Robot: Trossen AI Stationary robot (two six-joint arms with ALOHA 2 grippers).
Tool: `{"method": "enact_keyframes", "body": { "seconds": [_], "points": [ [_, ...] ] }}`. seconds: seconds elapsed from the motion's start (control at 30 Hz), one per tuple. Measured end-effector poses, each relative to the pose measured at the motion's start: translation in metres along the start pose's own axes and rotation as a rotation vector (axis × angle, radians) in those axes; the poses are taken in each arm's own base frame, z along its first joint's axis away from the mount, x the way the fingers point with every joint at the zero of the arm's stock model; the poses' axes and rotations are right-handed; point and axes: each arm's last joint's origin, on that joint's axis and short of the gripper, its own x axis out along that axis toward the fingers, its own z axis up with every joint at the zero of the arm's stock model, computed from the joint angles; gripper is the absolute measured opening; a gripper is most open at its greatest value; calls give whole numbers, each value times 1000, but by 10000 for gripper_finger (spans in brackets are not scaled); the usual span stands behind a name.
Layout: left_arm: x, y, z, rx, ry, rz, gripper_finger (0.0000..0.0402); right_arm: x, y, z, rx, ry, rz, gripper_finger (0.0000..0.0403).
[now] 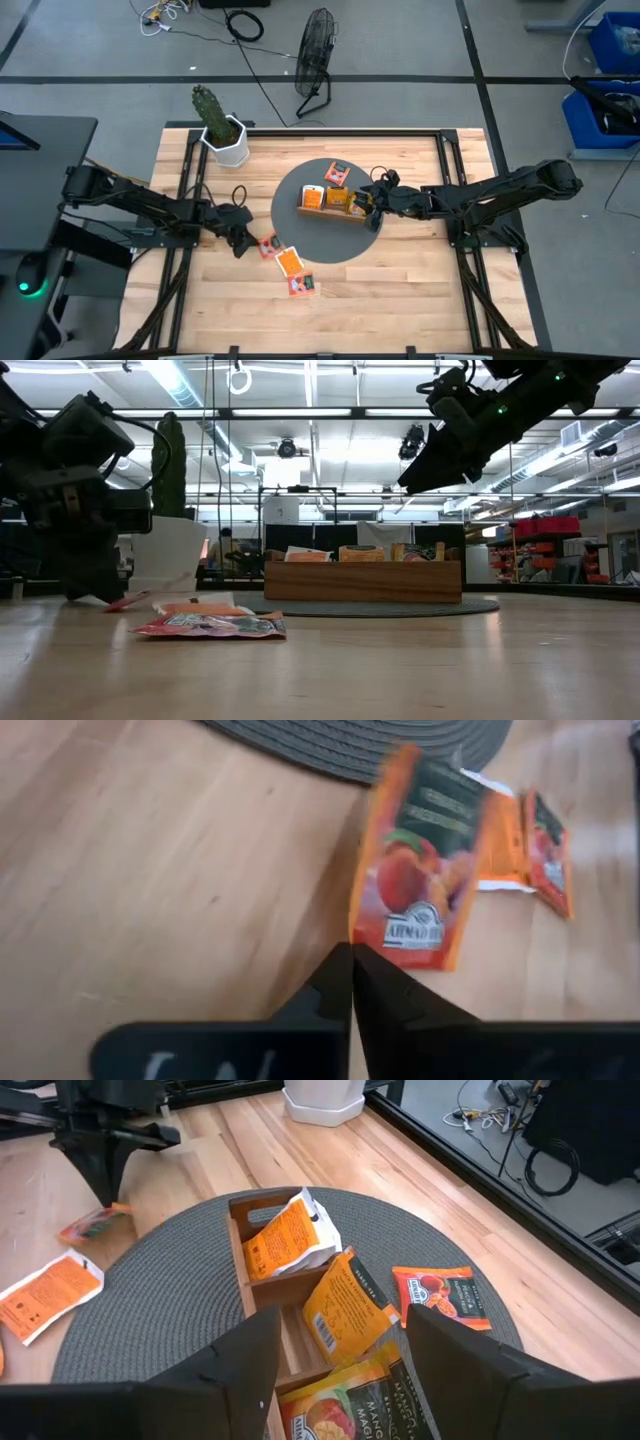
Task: Pick & Place Tea
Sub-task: Put the orange tea bag into the middle section of the wooden organizer
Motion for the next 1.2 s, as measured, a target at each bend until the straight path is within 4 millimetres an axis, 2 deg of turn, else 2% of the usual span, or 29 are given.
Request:
{"method": "enact_keyframes", "body": {
  "seconds": [0.2, 0.47, 0.77, 1.0, 1.2],
  "points": [
    [0, -4, 5, 23, -61, -37, 3, 0, 0, 0, 0, 0, 0, 223],
    [-5, -19, 23, 163, -302, -127, 2, 0, 1, 3, 16, -30, 10, 223],
    [-7, -21, 29, 257, -411, -73, 1, -1, 8, 16, 70, -129, 200, 223],
    [-14, -32, 40, 359, -563, -125, 1, 9, 16, 20, 91, -206, 263, 223],
    [-16, -44, 53, 431, -599, -120, 1, 23, 24, 19, 104, -258, 306, 223]
  ]
}}
